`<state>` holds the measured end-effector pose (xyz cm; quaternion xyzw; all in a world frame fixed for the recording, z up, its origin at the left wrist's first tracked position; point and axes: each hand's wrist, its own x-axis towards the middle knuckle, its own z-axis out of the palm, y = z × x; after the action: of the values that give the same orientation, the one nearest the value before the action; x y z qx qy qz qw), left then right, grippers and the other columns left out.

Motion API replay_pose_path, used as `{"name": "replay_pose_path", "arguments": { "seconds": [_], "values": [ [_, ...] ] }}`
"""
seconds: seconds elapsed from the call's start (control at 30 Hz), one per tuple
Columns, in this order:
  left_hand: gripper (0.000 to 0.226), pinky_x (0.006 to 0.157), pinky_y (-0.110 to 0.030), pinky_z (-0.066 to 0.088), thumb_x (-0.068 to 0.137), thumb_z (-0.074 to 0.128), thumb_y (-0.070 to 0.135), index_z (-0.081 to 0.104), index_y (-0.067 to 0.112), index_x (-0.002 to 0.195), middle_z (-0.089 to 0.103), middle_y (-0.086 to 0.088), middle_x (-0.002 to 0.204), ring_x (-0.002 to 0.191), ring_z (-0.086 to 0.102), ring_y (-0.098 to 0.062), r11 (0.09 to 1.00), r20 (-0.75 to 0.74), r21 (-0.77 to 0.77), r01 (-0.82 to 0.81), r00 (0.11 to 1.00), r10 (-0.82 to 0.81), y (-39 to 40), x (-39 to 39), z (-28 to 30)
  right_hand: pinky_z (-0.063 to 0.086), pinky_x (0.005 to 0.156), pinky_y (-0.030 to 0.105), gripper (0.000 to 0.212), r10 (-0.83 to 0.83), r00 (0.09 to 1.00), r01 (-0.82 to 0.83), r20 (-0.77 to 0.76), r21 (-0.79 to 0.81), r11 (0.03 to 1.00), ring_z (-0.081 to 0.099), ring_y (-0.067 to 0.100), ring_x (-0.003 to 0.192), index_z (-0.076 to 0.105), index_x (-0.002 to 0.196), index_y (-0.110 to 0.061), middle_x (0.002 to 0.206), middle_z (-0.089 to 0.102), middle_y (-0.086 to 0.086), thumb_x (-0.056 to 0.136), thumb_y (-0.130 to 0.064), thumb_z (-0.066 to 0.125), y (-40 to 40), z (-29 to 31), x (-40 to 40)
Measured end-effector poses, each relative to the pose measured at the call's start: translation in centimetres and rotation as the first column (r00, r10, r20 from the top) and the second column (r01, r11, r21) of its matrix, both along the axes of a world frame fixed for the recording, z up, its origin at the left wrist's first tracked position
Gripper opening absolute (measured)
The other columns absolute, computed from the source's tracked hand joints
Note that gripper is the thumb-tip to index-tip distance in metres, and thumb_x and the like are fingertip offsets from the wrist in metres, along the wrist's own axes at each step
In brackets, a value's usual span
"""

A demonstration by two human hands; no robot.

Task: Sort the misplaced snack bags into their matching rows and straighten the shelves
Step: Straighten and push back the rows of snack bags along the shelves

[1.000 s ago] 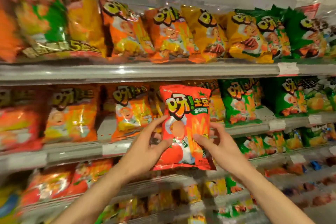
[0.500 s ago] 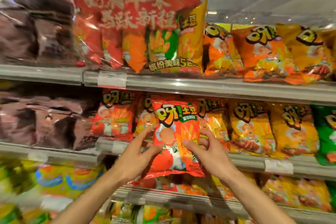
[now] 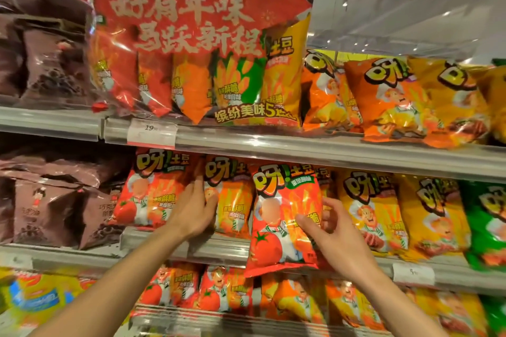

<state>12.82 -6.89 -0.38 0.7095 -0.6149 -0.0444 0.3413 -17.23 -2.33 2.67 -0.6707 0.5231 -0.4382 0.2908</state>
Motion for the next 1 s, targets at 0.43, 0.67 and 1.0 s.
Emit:
{"name": "replay_pose_path", "arguments": {
  "seconds": [0.43,0.67,1.0],
  "values": [
    [0.091,0.108,-0.043,0.041,0.079,0.057,0.072,0.036,0.018,0.149,0.046,-0.01,0.143,0.131,0.047,-0.028,0.995,-0.36,-0.096,0.021,0.931,-0.055,-0.7,-2.6,0.3,0.053,0.095,0.041,0.071,-0.076,0.996,0.077,0.044,-0.01,0.997,0.058,-0.001,0.103,0.043,0.134,-0.036,0.11,0.057,-0.02,0.075,-0.064,0.067,-0.3,0.1,-2.7],
    [0.072,0.101,-0.032,0.035,0.09,0.062,0.054,0.036,0.023,0.149,0.044,-0.005,0.147,0.133,0.044,-0.022,0.972,-0.437,-0.231,-0.043,0.897,-0.064,1.2,-2.6,0.8,0.041,0.065,0.01,0.044,-0.06,0.993,0.058,0.101,0.017,0.998,0.058,-0.014,0.077,0.045,0.127,-0.032,0.095,0.059,-0.021,0.09,-0.041,0.067,-1.0,-0.2,-3.1],
    [0.061,0.109,-0.039,0.039,0.089,0.065,0.053,0.044,0.036,0.143,0.048,0.013,0.145,0.133,0.045,-0.008,0.927,-0.453,-0.365,-0.09,0.887,-0.092,8.7,1.4,1.2,0.048,0.063,0.021,0.045,0.002,0.996,-0.002,0.085,0.006,1.0,0.069,0.0,0.076,0.045,0.129,-0.029,0.098,0.069,-0.014,0.091,-0.041,0.066,-1.7,-0.4,0.3]
  ]
}}
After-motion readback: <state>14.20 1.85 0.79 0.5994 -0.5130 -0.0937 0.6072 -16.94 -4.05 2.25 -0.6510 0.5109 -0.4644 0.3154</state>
